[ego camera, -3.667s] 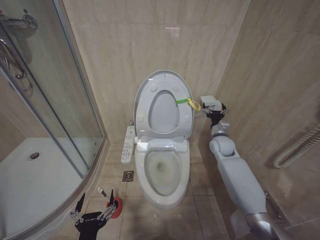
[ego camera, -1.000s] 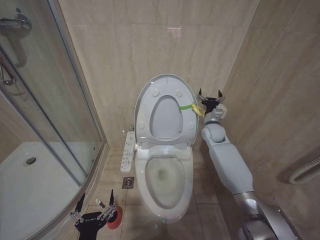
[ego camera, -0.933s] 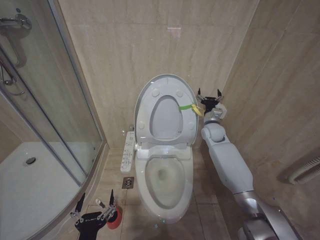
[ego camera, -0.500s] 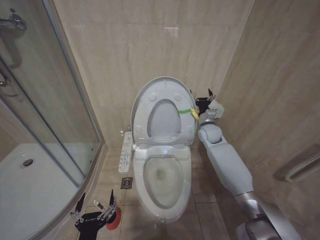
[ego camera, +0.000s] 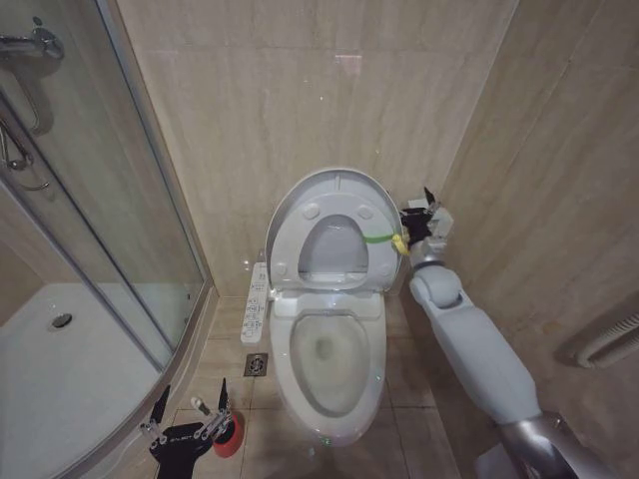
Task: Open the toilet lid, clean the toilet bowl with a toilet brush, close the toilet lid, and flush.
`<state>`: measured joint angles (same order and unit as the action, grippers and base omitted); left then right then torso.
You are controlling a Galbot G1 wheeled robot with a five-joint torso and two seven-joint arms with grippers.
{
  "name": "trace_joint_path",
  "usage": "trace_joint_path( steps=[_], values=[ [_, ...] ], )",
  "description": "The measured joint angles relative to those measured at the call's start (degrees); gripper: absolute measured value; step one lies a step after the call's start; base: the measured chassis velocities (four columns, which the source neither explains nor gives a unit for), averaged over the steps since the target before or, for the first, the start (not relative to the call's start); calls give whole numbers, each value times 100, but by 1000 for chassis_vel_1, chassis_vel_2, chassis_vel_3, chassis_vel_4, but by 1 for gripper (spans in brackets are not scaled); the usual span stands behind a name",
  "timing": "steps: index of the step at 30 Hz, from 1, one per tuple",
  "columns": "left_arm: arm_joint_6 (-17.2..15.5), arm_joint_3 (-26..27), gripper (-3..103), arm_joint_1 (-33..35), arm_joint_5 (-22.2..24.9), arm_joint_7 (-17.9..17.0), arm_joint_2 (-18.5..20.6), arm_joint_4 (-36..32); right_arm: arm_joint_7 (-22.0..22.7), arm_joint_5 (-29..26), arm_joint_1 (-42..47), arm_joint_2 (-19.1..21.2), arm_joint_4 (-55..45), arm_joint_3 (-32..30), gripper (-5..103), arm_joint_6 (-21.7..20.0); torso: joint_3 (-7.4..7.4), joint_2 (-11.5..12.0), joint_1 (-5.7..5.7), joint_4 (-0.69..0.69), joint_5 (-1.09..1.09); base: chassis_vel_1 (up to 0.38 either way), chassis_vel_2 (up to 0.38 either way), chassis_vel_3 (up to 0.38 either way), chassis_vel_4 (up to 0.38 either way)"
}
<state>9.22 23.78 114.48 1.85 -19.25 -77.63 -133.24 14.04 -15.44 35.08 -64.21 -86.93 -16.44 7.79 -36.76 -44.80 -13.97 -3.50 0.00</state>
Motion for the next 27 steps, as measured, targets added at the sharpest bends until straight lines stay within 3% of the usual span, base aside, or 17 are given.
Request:
trace_joint_path(
  steps=[7,11,21,27],
  values=[
    [0,0,99,0,0,0,0,0,94,-130,772,267,-739,-260,100,-1,0,0,0,1,1,0,0,0,0],
    [0,0,99,0,0,0,0,0,141,-218,1680,418,-1485,-526,100,-13,0,0,0,-3,1,0,0,0,0],
    [0,0,99,0,0,1,2,0,189,-228,3246,435,-2531,-1128,100,95,1,0,1,-3,1,0,0,0,0],
    [0,0,99,0,0,0,0,0,202,-76,4201,193,-2850,-1305,100,315,1,-1,2,-3,0,0,0,0,0]
  ],
)
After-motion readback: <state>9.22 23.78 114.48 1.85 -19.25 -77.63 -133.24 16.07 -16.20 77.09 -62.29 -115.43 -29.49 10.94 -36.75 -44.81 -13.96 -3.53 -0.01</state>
